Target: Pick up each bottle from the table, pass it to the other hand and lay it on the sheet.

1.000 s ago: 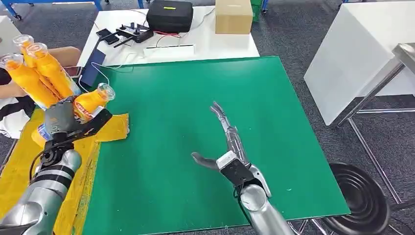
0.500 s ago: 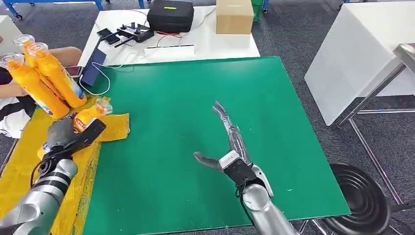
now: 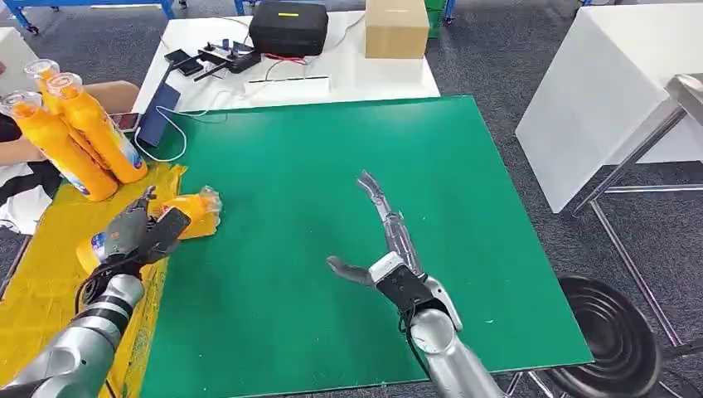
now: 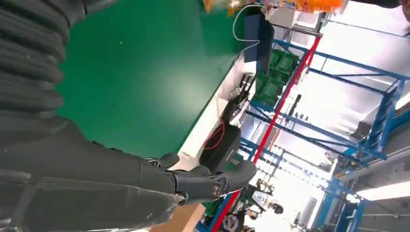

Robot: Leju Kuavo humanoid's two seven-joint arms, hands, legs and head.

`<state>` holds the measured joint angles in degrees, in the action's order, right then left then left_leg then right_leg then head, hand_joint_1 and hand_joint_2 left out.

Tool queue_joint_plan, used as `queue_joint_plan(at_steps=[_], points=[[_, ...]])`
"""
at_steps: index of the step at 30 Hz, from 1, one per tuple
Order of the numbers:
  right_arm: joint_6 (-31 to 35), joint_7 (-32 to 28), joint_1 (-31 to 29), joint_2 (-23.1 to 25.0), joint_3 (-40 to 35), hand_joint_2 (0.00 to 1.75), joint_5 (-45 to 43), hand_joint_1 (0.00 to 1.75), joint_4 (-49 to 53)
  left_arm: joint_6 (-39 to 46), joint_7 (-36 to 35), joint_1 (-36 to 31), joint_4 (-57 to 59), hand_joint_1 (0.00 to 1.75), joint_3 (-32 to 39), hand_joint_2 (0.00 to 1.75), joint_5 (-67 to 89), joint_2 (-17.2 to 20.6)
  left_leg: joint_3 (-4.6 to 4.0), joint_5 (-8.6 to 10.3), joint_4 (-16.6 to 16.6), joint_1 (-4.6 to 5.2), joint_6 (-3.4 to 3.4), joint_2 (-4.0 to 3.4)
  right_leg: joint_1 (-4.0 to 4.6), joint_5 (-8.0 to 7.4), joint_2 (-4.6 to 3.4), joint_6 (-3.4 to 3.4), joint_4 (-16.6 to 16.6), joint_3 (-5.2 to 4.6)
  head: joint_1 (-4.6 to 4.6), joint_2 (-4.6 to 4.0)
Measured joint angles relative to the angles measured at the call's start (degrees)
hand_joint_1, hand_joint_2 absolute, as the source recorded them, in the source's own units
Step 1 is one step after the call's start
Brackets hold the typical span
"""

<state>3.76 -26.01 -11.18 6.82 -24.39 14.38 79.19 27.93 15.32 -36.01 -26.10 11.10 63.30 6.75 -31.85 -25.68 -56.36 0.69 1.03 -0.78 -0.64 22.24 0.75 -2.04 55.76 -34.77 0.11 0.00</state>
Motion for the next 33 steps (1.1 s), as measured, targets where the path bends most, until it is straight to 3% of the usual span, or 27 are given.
queue_joint_plan(at_steps=[7, 8, 16, 17, 28, 33], points=[[-0.2, 0.0, -0.3, -0.1, 0.0, 1.75, 0.0, 0.0, -0.1, -7.2, 1.4, 0.0, 0.6, 0.0, 0.6, 1.75, -3.0, -0.4, 0.0, -0.01, 0.0, 0.0, 0.0, 0.05, -0.01, 0.01, 0.07, 0.0, 0.0, 0.02, -0.02, 0.0], [-0.3, 0.0, -0.3, -0.1, 0.0, 1.75, 0.0, 0.0, -0.1, -8.4, 1.5, -0.1, 0.7, 0.0, 0.6, 0.0, -3.0, -0.4, 0.02, -0.01, 0.0, 0.0, 0.0, 0.05, -0.01, 0.01, 0.06, 0.0, 0.0, 0.05, -0.02, 0.0], [-1.5, 0.1, -0.9, -0.4, 0.0, 1.75, 0.0, 0.0, -0.5, -15.2, 3.6, -0.2, 1.0, 0.0, 0.8, 0.0, -5.7, -0.3, 0.56, -0.01, 0.0, 0.01, 0.0, 0.21, -0.03, 0.04, 0.23, 0.03, 0.0, 0.66, -0.02, 0.0], [-1.6, 0.1, -1.0, -0.5, 0.0, 1.75, 0.0, 0.0, -0.6, -15.6, 4.4, -0.2, 1.0, 0.0, 0.9, 1.75, -6.3, -0.4, 0.59, -0.01, 0.0, 0.01, 0.0, 0.25, -0.02, 0.04, 0.26, 0.04, 0.0, 0.69, -0.02, 0.0], [-1.9, -0.7, -0.7, -0.6, 0.1, 1.75, -0.1, 0.0, -1.0, -32.3, 21.2, 5.3, -4.6, 0.0, 5.6, 1.75, -27.5, -2.4, 0.63, 0.0, 0.0, 0.01, 0.0, 0.06, -0.01, 0.03, 0.19, 0.03, 0.0, 0.65, -0.02, 0.02], [-1.9, -0.9, 1.2, -0.7, 0.6, 1.75, -0.2, 0.0, 0.3, -41.6, 21.3, 12.8, -16.4, 0.0, 4.9, 1.75, -39.0, -4.8, 0.4, -0.01, 0.0, 0.0, -0.01, 0.07, 0.01, 0.04, 0.16, 0.03, 0.0, 0.41, 0.0, 0.0]])
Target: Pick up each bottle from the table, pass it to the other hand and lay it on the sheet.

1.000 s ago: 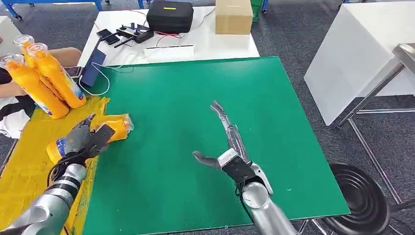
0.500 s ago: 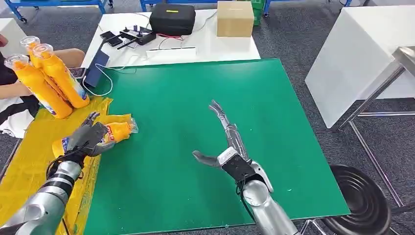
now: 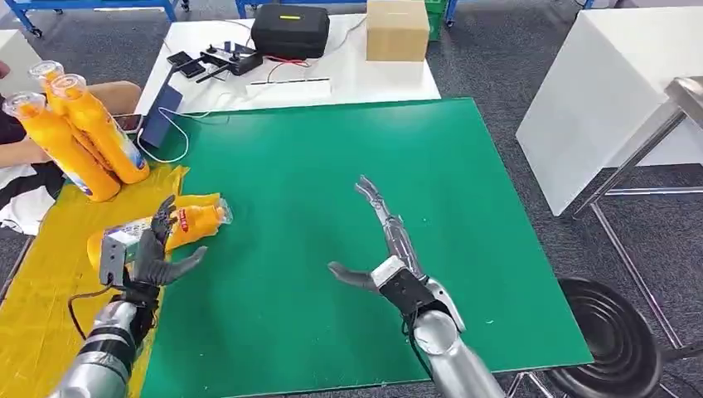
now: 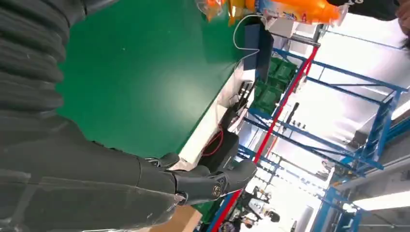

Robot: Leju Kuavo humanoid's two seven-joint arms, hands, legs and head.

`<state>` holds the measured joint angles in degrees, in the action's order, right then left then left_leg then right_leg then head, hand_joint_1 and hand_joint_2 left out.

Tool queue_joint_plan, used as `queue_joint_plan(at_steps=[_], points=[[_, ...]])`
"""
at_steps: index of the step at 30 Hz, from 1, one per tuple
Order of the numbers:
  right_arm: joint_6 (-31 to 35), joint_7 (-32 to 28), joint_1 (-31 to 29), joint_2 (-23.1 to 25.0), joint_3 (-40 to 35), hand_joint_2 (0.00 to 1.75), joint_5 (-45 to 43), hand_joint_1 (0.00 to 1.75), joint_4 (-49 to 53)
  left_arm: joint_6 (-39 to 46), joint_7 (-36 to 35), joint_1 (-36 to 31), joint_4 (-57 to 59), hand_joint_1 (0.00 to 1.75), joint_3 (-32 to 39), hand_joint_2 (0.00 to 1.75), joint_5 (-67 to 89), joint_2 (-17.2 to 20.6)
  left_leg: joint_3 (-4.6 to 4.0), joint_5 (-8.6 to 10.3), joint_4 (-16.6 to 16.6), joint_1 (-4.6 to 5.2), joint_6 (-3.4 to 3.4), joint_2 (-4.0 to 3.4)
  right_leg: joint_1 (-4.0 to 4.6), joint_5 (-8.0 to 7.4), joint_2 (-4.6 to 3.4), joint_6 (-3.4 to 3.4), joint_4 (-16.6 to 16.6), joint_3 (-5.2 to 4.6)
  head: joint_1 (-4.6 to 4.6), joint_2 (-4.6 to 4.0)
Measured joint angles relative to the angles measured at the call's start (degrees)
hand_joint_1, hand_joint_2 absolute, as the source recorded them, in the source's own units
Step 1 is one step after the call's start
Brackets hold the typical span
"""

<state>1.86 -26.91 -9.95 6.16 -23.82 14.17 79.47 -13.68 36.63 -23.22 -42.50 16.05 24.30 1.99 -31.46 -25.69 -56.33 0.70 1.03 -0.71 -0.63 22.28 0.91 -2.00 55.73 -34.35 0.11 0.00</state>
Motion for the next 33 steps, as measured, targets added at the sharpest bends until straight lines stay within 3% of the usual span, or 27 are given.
queue_joint_plan(at_steps=[7, 16, 17, 23, 33], points=[[1.1, 0.9, 5.7, 0.0, 1.8, 1.75, -2.4, 0.0, 5.0, 2.4, -6.4, 10.6, -19.7, 0.0, -6.5, 1.75, -10.1, -4.0, -0.27, -0.05, 0.0, 0.02, 0.05, 0.03, -0.02, 0.01, 0.02, -0.01, -0.1, -0.21, -0.02, 0.0], [2.1, 1.5, 13.1, -0.1, 2.4, 1.75, -2.8, 0.0, 12.0, 6.1, -10.2, 19.1, -35.9, 0.0, -18.7, 1.75, -11.8, -5.9, -0.33, -0.12, 0.0, 0.02, 0.06, 0.05, -0.01, 0.02, 0.03, -0.02, -0.1, -0.29, 0.0, 0.0], [2.2, 1.9, 13.8, -0.1, 2.4, 0.0, -2.9, 0.0, 12.5, 5.2, -10.4, 19.8, -37.0, 0.0, -20.5, 1.75, -13.2, -5.9, -0.33, -0.13, 0.0, 0.02, 0.07, 0.03, -0.01, 0.02, 0.02, -0.02, -0.1, -0.29, -0.02, 0.0], [2.2, 3.3, 15.8, -0.5, 2.4, 0.0, -4.6, 0.0, 13.2, 2.5, -12.9, 21.9, -39.2, 0.0, -27.2, 1.75, -19.4, -5.7, -0.3, -0.13, 0.0, 0.02, 0.06, 0.0, -0.02, 0.02, 0.01, -0.02, -0.1, -0.27, -0.02, 0.0], [1.0, 7.4, 16.2, -2.0, 2.4, 0.0, -9.6, 0.0, 13.1, 0.0, -17.8, 23.0, -39.7, 0.0, -30.0, 1.75, -28.1, -3.4, -0.31, -0.12, 0.0, 0.01, 0.06, 0.0, -0.01, 0.01, 0.01, -0.02, -0.1, -0.27, -0.02, 0.0]])
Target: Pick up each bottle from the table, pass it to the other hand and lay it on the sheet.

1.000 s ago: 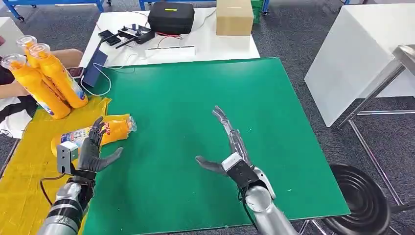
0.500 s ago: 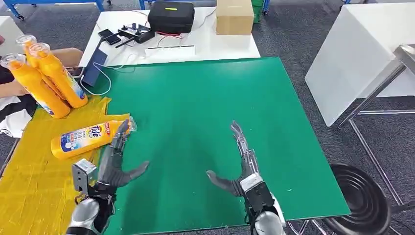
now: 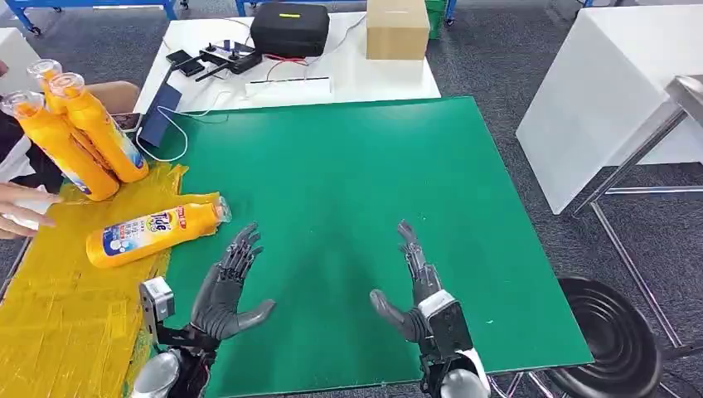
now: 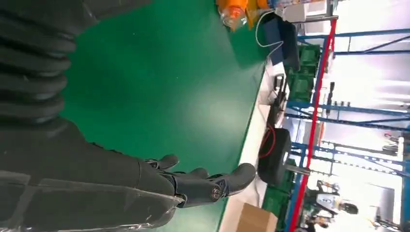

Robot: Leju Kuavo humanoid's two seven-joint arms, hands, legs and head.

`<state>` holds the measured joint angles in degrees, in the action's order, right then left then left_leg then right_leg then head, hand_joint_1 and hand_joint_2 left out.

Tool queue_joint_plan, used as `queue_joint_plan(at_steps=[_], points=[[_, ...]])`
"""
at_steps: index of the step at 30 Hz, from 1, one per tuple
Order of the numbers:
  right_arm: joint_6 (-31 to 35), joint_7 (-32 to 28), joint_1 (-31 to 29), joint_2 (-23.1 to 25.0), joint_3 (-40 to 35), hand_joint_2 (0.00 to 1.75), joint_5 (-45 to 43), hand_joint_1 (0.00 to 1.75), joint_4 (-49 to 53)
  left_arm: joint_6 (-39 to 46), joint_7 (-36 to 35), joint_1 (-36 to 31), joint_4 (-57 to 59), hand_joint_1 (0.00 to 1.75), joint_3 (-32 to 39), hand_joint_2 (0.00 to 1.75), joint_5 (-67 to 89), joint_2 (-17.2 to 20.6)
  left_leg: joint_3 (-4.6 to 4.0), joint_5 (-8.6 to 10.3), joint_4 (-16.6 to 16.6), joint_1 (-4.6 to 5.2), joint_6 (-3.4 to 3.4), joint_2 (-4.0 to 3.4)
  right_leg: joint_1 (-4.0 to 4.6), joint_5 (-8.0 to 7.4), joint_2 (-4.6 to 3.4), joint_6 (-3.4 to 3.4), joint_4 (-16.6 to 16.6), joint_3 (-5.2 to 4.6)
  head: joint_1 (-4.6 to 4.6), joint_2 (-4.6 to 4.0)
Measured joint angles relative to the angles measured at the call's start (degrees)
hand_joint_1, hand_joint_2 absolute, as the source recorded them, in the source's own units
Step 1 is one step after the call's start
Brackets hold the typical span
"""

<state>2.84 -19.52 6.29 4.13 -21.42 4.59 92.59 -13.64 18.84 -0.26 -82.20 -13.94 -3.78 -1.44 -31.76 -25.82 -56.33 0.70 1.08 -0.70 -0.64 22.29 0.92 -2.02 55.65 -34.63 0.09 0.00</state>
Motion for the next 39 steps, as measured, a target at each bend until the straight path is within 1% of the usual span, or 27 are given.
queue_joint_plan(at_steps=[9, 16, 23, 29, 39], points=[[0.0, 1.0, -0.3, -1.3, 0.0, 0.0, -0.6, 0.0, -0.5, 0.8, -2.3, 0.0, -0.4, 0.0, -0.1, 1.75, -3.6, 2.4, -0.01, 0.0, 0.0, 0.01, 0.0, -0.01, -0.01, 0.0, 0.0, 0.0, 0.0, 0.0, 0.0, 0.0], [0.6, 1.1, -0.7, -1.7, 0.0, 0.0, -0.2, 0.0, -0.7, 1.0, -2.5, -0.1, -0.5, 0.0, -0.1, 1.75, -3.9, 3.3, -0.01, 0.0, 0.0, 0.01, 0.0, 0.0, 0.0, 0.0, 0.0, 0.0, 0.0, 0.0, 0.0, 0.0], [2.1, 0.7, -0.8, -1.8, 0.0, 0.0, 1.1, 0.0, -0.7, 3.2, -2.5, -0.7, -0.8, 0.0, -0.1, 1.75, -3.3, 3.3, -0.01, 0.0, 0.0, 0.0, 0.0, 0.0, 0.0, 0.0, 0.0, 0.0, 0.0, 0.0, 0.0, 0.0], [4.1, -0.2, -0.8, -1.7, -0.1, 0.0, 4.1, 0.0, -0.6, 7.1, -1.6, -1.2, -0.8, 0.0, -0.2, 1.75, 0.1, 2.8, 0.0, 0.0, 0.0, 0.01, 0.0, 0.0, -0.01, 0.0, 0.0, 0.0, 0.0, 0.0, 0.0, 0.0], [5.0, -0.2, -0.8, -1.7, -0.1, 0.0, 5.7, 0.0, -0.5, 8.5, -0.5, -1.4, -0.8, 0.0, -1.0, 1.75, 2.8, 1.9, 0.0, 0.0, 0.0, 0.01, 0.0, -0.01, 0.0, 0.0, 0.0, 0.0, 0.0, 0.0, 0.0, 0.0]])
